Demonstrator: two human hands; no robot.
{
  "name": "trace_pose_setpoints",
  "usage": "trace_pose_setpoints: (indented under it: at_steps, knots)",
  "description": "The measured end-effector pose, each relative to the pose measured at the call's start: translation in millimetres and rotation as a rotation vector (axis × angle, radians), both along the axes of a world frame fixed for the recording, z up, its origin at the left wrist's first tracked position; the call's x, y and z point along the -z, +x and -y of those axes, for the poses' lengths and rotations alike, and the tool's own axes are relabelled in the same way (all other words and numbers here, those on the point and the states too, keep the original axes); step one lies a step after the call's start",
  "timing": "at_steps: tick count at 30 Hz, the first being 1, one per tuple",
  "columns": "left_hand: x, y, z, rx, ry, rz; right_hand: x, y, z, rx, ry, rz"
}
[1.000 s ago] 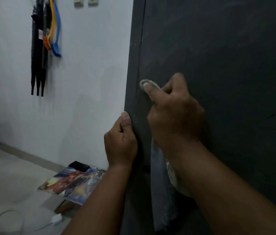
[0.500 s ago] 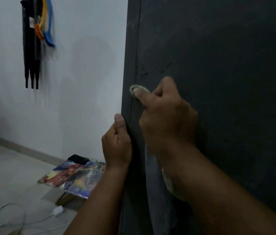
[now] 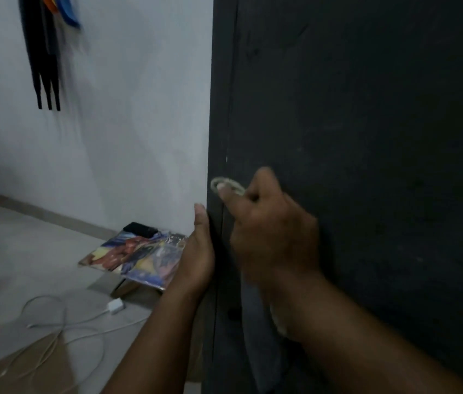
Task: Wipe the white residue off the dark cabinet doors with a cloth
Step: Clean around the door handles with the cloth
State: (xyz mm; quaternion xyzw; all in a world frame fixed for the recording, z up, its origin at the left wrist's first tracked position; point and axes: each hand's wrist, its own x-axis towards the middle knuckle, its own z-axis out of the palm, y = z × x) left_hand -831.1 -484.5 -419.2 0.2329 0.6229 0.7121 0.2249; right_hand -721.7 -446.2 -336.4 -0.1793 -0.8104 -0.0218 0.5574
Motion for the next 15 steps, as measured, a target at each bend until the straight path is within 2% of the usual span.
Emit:
trace_pose_setpoints:
  at_steps: [1,4,6,9,12,14,15]
  knots:
    - [3.2,0.6,1.9,0.023,-0.013,0.004,-8.4,-0.1,-4.2,0.011,-0.002,-0.088]
    - [2.7,1.4,2.4,0.021,-0.035,0.011,-24.7,-2.6,-6.7,0.076,0.119,-0.147]
    - [0.4,2.9,1.9,-0.002,-0.028,0.010,-17.4,-6.4,-6.7,0.116,0.157,-0.078]
    - [-2.5,7.8,2.7,-0.020,-0.049,-0.001,21.3,-3.5,3.3,-0.006,0.077,0.067]
    - [-5.7,9.7,4.5,-0.051,-0.135,0.014,60.6,3.9,5.0,-0.021,0.059,0.208]
    - [-4.5,11.1,6.1,-0.038,-0.161,0.005,67.5,7.8,-0.5,0.010,-0.064,0.314]
    - [-3.1,11.3,6.3,-0.020,-0.152,0.002,63.9,9.4,-3.7,0.019,-0.174,0.287]
